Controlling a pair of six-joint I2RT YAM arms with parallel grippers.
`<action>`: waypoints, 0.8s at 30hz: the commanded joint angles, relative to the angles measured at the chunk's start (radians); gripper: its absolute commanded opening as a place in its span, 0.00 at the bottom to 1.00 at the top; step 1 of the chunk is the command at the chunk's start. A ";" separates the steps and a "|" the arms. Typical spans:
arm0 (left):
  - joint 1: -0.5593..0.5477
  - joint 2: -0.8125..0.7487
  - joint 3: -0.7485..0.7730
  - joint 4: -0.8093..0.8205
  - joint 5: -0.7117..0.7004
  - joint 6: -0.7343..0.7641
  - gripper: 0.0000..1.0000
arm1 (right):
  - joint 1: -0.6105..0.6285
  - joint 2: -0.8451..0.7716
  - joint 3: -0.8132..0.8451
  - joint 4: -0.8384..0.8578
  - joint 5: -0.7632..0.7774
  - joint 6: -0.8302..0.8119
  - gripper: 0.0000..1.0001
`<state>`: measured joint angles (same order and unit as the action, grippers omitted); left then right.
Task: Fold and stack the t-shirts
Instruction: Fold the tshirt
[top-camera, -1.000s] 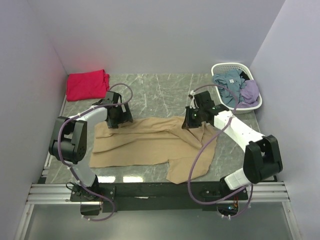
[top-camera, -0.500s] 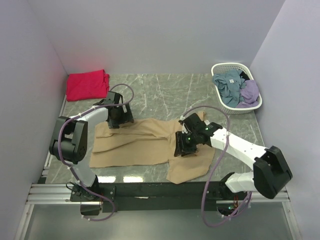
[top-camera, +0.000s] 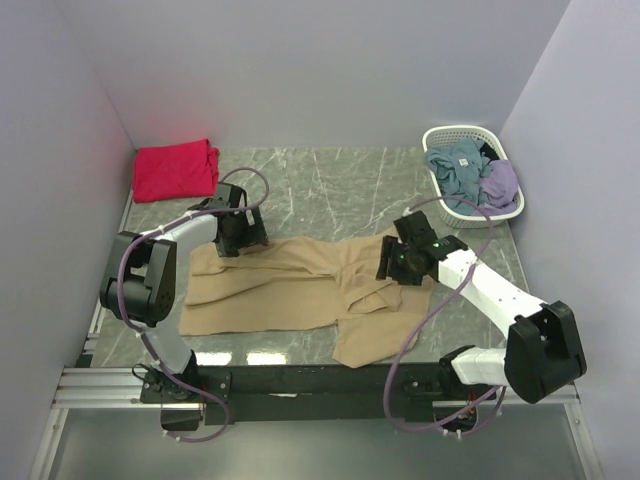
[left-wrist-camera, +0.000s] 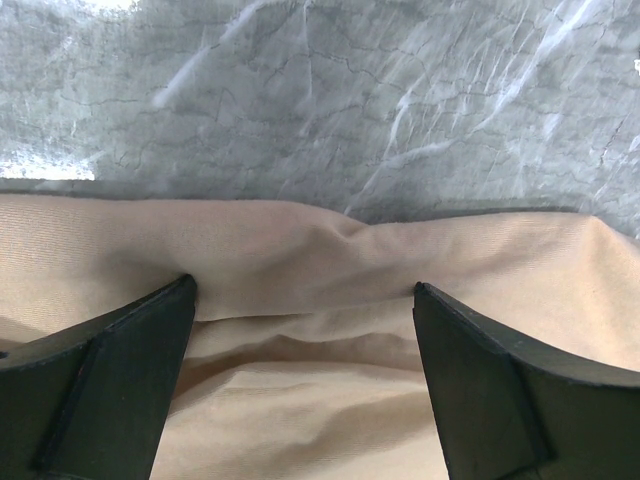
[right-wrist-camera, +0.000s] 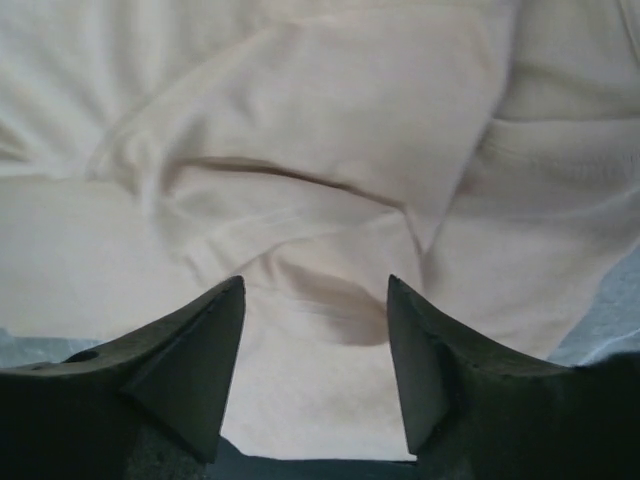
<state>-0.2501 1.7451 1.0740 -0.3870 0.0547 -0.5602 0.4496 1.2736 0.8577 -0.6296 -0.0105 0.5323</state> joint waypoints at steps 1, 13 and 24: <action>-0.006 -0.001 0.032 -0.013 -0.010 0.019 0.96 | -0.069 -0.008 -0.116 0.146 -0.165 0.057 0.63; -0.009 0.004 0.035 -0.013 -0.010 0.019 0.96 | -0.095 -0.142 -0.385 0.508 -0.278 0.270 0.55; -0.011 0.010 0.033 -0.019 -0.018 0.023 0.96 | -0.115 -0.060 -0.388 0.565 -0.255 0.259 0.52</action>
<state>-0.2531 1.7458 1.0756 -0.3901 0.0536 -0.5587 0.3420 1.2030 0.4702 -0.1215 -0.2787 0.7883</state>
